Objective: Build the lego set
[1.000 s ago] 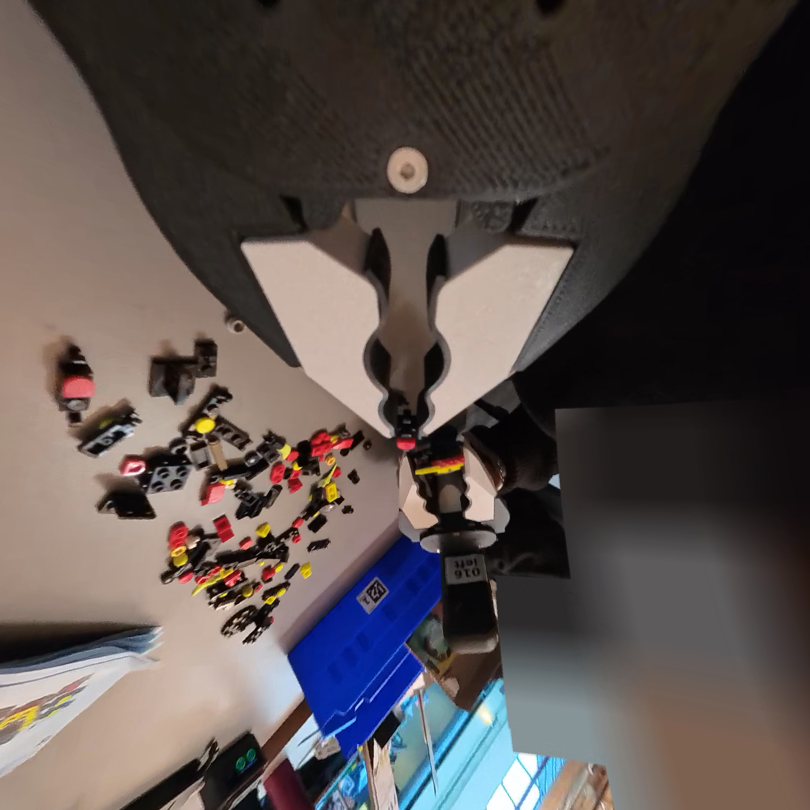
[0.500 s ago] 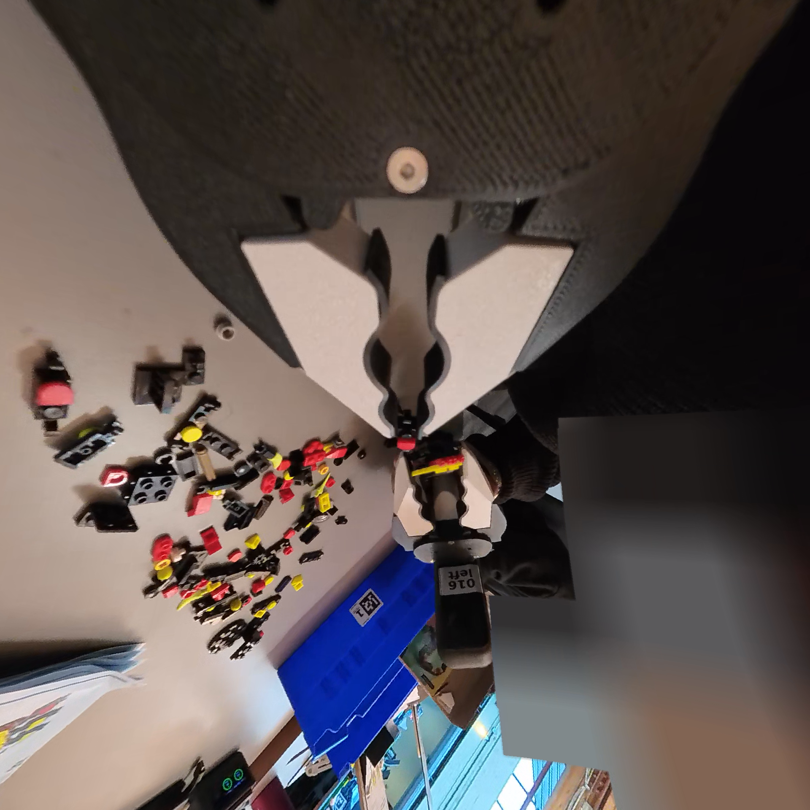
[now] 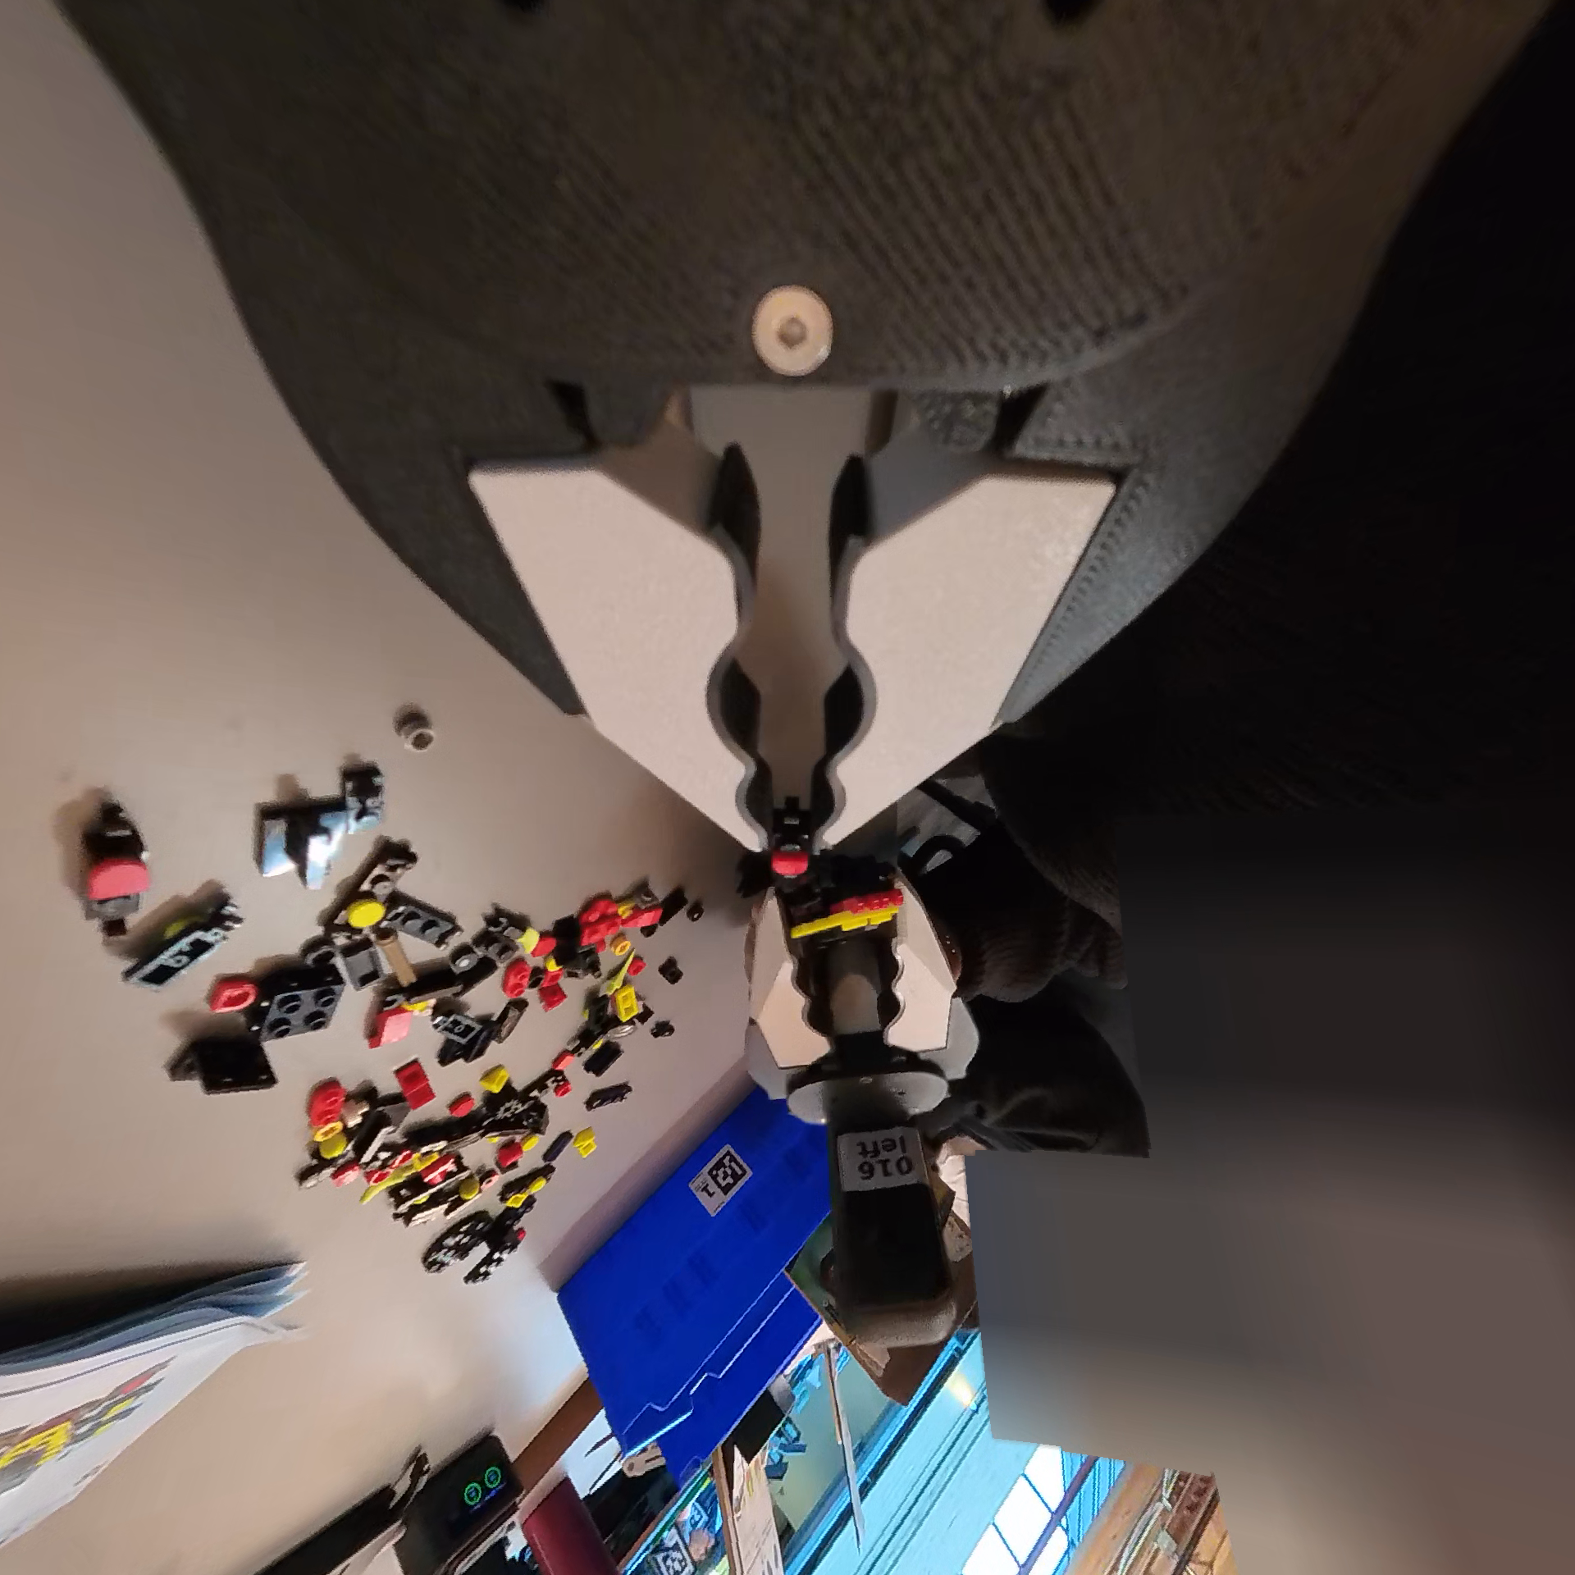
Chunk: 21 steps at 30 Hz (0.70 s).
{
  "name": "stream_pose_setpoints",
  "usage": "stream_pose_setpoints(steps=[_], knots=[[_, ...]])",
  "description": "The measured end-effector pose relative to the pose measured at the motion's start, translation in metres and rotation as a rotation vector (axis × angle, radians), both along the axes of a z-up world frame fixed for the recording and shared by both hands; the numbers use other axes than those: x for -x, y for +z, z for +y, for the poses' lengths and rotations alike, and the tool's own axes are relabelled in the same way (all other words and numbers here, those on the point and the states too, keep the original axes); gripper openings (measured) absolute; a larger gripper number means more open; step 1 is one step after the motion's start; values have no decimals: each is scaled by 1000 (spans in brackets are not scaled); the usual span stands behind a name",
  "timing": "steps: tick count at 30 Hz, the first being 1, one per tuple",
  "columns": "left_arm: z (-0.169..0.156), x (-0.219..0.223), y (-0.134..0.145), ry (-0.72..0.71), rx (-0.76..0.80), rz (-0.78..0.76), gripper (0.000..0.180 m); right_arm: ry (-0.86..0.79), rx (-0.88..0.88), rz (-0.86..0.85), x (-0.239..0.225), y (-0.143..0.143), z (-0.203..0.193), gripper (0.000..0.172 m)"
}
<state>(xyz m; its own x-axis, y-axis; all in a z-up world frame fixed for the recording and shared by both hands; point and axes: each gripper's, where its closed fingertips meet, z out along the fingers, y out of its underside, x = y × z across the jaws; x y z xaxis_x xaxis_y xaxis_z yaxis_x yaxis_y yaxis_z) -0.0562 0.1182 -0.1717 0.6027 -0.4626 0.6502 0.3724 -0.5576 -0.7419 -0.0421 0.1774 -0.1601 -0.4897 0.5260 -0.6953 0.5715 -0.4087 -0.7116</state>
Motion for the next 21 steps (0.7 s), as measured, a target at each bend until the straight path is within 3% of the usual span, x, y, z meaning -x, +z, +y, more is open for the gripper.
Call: stream_pose_setpoints(steps=[6, 15, 21], knots=[[0, -5, 0, -31, -4, -17, 34, 20, 51, -1, -2, 4, -3, 5], [-20, -29, 31, -178, -126, -128, 34, 204, 211, -24, -17, 19, -44, 5], [-28, -48, 36, -257, -160, -112, 34, 284, 242, -18, -29, 29, -62, 6]])
